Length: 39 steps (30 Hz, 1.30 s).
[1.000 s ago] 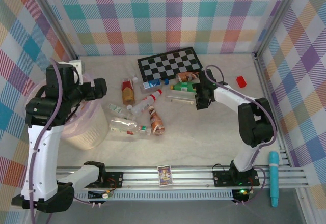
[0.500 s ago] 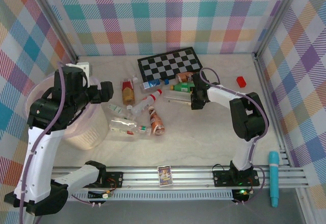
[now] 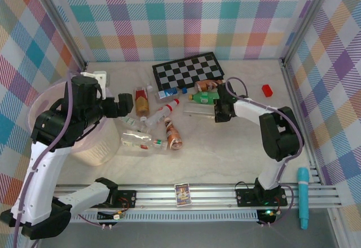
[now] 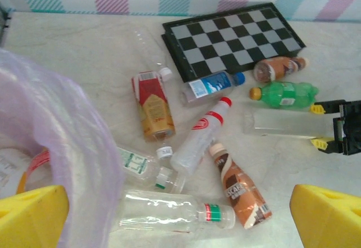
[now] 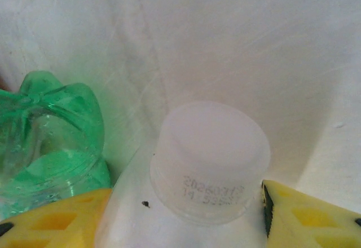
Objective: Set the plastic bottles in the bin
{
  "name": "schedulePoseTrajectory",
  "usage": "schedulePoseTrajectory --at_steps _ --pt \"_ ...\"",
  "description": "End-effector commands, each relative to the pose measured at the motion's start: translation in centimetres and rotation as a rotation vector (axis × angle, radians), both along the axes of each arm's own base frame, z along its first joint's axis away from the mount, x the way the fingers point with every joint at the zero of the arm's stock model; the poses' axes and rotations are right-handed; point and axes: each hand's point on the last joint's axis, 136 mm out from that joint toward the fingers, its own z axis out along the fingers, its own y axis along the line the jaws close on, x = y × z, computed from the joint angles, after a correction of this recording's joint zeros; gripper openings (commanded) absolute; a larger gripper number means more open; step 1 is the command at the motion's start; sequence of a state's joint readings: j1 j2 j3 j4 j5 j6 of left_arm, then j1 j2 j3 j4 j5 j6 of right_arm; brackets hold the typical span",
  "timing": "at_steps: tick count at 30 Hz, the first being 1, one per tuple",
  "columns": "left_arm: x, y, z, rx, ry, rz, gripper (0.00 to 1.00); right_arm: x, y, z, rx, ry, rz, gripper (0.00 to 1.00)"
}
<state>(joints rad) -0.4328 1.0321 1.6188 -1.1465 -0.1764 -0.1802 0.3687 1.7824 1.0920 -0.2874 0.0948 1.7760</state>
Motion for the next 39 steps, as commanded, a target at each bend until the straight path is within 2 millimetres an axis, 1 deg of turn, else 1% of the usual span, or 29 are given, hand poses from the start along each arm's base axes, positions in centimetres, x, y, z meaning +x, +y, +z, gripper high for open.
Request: schedulePoseTrajectory --at_steps 1,2,8,10,11,14,16,17,19,20,22,26,28,30,33,35,39 --pt "-0.1 -1.4 1.4 -0.04 -0.035 -0.038 1.0 -0.8 -0.6 2.7 -0.019 -0.053 0.094 0.44" --pt "-0.1 -1.9 1.3 -0.04 -0.032 -0.052 1.0 -1.2 -0.6 3.2 -0.04 -0.062 0.143 0.44" --pt "0.5 -5.7 1.3 -0.012 -0.031 -0.153 1.0 -3.0 -1.4 8.4 -0.199 -0.189 0.435 0.4" --pt "0.5 -7.2 1.5 -0.007 -0.036 -0.186 1.0 -3.3 -1.2 9.9 -0.238 -0.244 0.538 0.39" --pt "0.6 -8.1 1.6 -0.005 -0.038 -0.209 1.0 -3.3 -0.8 10.7 -0.256 -0.28 0.607 0.37" --pt "0.7 -11.5 1.4 -0.013 -0.036 -0.291 1.0 -3.0 1.9 13.8 -0.251 -0.433 0.848 0.38" --pt "0.6 -14.5 0.5 -0.035 -0.011 -0.374 1.0 -3.2 3.7 15.7 -0.223 -0.523 0.973 0.38" --pt "0.5 -15.8 0.1 -0.063 0.003 -0.416 1.0 -3.3 4.4 16.5 -0.211 -0.565 1.016 0.38" --pt "0.2 -18.6 -1.1 -0.134 0.036 -0.491 1.0 -3.6 5.9 18.4 -0.184 -0.652 1.101 0.35" --pt "0.1 -19.5 -1.5 -0.163 0.048 -0.514 1.0 -3.8 6.6 19.3 -0.161 -0.699 1.134 0.35" --pt "0.1 -20.8 -2.9 -0.201 0.079 -0.536 1.0 -4.2 7.7 21.1 -0.116 -0.778 1.175 0.35" --pt "0.7 -22.0 -5.4 -0.226 0.113 -0.528 1.0 -5.6 10.1 24.4 -0.056 -0.948 1.276 0.35" --pt "0.9 -22.7 -6.4 -0.231 0.136 -0.535 1.0 -6.2 11.0 25.4 -0.059 -0.993 1.316 0.35" --pt "1.5 -22.9 -7.4 -0.213 0.15 -0.515 1.0 -6.9 11.8 26.4 -0.044 -1.034 1.346 0.36" --pt "2.5 -22.7 -8.5 -0.182 0.146 -0.47 1.0 -7.5 12.6 27.3 -0.019 -1.068 1.368 0.36" --pt "3.2 -22.2 -9.0 -0.154 0.14 -0.424 1.0 -8.0 13.0 27.8 0.009 -1.092 1.381 0.36" --pt "3.8 -21.9 -9.8 -0.126 0.142 -0.399 1.0 -8.6 13.5 28.5 0.041 -1.126 1.402 0.36"
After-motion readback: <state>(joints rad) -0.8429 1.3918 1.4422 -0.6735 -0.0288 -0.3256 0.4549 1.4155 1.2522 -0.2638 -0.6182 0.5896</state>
